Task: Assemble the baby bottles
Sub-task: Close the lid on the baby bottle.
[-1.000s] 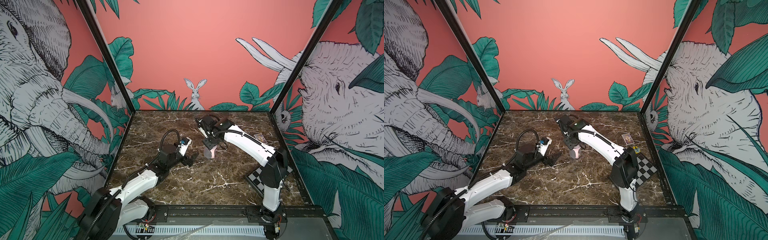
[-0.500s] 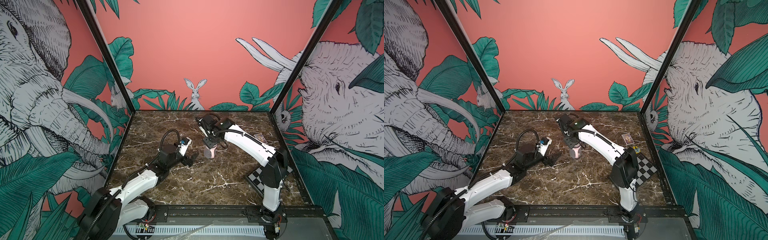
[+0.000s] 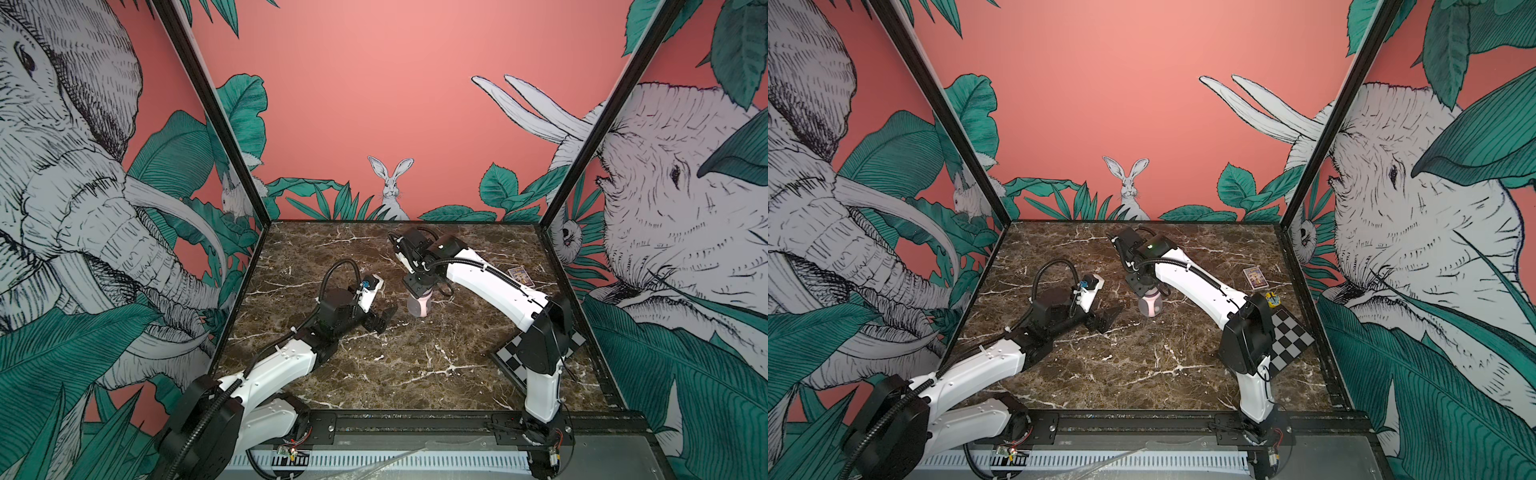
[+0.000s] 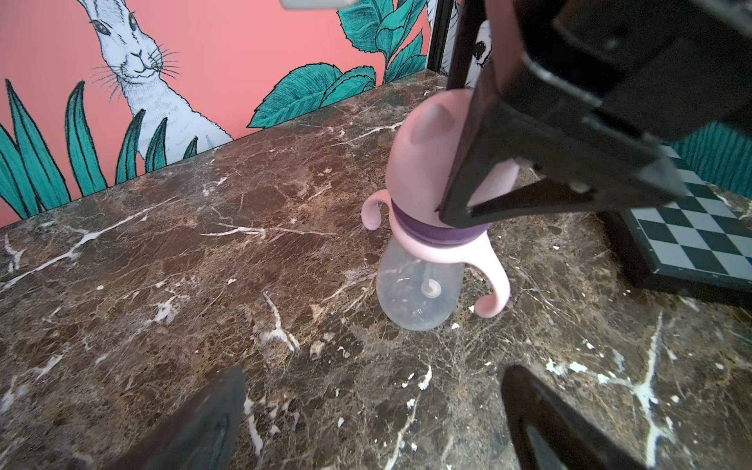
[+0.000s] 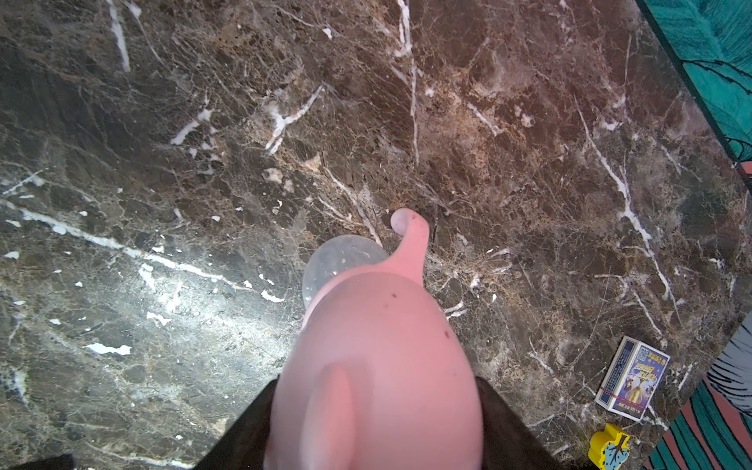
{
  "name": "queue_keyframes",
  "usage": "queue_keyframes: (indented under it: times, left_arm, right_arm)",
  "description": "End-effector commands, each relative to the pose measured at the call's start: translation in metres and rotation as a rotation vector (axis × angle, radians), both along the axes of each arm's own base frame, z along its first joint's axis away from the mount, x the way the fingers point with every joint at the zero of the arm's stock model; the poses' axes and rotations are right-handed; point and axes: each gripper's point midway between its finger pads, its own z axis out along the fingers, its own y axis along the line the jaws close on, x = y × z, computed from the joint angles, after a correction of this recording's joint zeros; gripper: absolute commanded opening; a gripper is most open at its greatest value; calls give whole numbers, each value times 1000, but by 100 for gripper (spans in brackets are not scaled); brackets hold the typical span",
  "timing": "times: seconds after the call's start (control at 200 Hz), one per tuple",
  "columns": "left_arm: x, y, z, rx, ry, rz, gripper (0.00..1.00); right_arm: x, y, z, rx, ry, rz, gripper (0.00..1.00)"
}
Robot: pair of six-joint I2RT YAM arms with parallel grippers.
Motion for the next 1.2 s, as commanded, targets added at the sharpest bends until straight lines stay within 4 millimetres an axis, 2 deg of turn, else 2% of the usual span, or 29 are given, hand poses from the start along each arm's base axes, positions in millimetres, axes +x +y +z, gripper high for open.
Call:
queue_keyframes:
  times: [0.0, 0.545, 0.9, 1.195]
  left_arm:
    - [1, 2, 3, -4, -9, 6, 99]
    - [2, 1, 2, -6, -3, 3, 99]
    - [0, 2, 0, -2, -3, 4, 99]
    - [0, 2, -1, -1, -2, 5, 100]
  right_arm:
    - [-2, -9, -6, -39, 19, -7, 66]
    - [-6, -17, -24, -55, 79, -11, 69]
    - [-13, -14, -39, 17, 181, -31, 69]
    - [-18, -18, -50, 34, 195, -54, 68]
